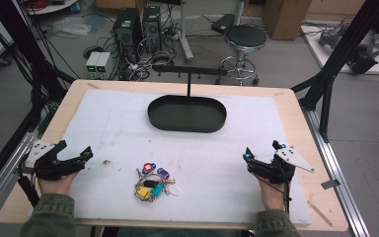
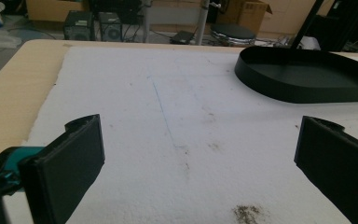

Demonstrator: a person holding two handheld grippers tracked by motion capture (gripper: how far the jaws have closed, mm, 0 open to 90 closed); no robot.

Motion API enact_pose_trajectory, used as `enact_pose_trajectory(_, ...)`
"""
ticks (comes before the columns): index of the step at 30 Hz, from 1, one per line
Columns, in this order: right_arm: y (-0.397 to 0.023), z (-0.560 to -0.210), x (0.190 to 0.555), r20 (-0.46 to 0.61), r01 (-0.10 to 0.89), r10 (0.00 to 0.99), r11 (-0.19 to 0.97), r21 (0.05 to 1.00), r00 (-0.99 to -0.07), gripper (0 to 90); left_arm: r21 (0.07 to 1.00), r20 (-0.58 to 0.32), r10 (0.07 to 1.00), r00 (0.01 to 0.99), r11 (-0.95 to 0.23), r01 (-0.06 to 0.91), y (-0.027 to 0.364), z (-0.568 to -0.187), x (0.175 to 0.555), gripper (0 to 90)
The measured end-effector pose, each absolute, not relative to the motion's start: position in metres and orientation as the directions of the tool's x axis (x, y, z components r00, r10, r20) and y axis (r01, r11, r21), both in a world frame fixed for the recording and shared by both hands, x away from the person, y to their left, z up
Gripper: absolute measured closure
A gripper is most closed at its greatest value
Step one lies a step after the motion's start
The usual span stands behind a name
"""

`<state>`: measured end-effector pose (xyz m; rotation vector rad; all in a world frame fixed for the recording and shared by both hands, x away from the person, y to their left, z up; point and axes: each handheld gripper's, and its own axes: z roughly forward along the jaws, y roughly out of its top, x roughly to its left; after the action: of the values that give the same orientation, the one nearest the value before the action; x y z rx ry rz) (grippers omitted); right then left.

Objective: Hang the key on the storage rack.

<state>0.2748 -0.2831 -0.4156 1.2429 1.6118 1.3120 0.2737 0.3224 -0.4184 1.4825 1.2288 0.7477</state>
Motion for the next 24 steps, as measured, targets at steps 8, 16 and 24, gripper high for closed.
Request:
enact_pose_trajectory(8,-0.283,-0.416,0.275,0.037,0.241,0.954,0.037,0.970,-0.296,0.4,0.948,-0.138,0.947,0.292,0.040,0.316,0.321,-0.419,0.274,1.9)
enact_pose_trajectory(16,-0.282,-0.416,0.275,0.039,0.248,0.953,0.038,0.968,-0.300,0.4,0.942,-0.122,0.942,0.312,0.011,0.336,0.316,-0.420,0.276,1.9)
enact_pose_trajectory(24,-0.282,-0.416,0.275,0.042,0.251,0.953,0.037,0.967,-0.301,0.4,0.934,-0.128,0.924,0.360,-0.010,0.358,0.309,-0.421,0.278,2.0)
